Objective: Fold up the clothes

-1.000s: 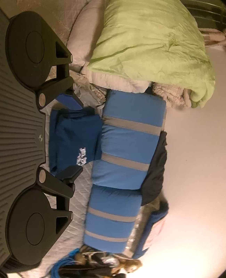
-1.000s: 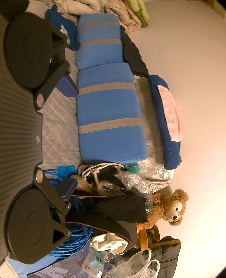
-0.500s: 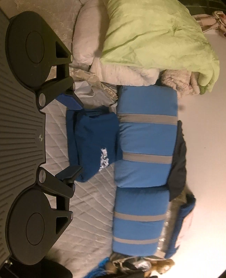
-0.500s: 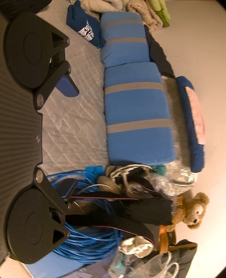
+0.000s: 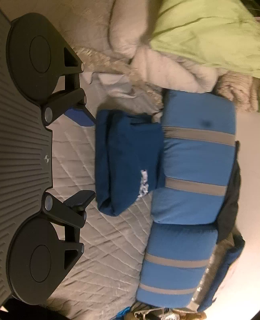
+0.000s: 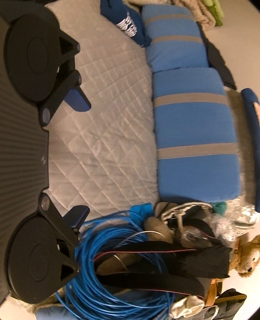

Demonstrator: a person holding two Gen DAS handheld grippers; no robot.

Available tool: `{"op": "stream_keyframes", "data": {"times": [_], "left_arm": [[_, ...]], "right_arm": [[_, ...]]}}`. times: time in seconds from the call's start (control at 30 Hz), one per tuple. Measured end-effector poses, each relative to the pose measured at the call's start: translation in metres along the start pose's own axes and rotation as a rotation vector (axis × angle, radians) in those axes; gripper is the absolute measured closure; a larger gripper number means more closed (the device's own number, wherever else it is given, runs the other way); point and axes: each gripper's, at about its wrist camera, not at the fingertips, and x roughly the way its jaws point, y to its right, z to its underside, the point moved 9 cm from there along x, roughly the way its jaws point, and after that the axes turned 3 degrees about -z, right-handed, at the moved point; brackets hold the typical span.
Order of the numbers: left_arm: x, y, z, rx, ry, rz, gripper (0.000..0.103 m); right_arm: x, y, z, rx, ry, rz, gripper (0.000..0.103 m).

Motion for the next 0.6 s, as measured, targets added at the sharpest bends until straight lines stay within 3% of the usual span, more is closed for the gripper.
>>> {"op": "stream_keyframes", "data": {"times": [0.3, 0.6], "left_arm": [[0.045, 0.002, 0.023, -0.027, -0.069, -0.023, 0.033], [0.086, 0.007, 0.046, -0.035, -0.145, -0.026, 0.033]], "right_arm": [[0.042, 0.000, 0.028, 0.048, -0.036, 0.043, 0.000], [0.075, -0.006, 0.049, 0.019, -0.059, 0.091, 0.000]]}}
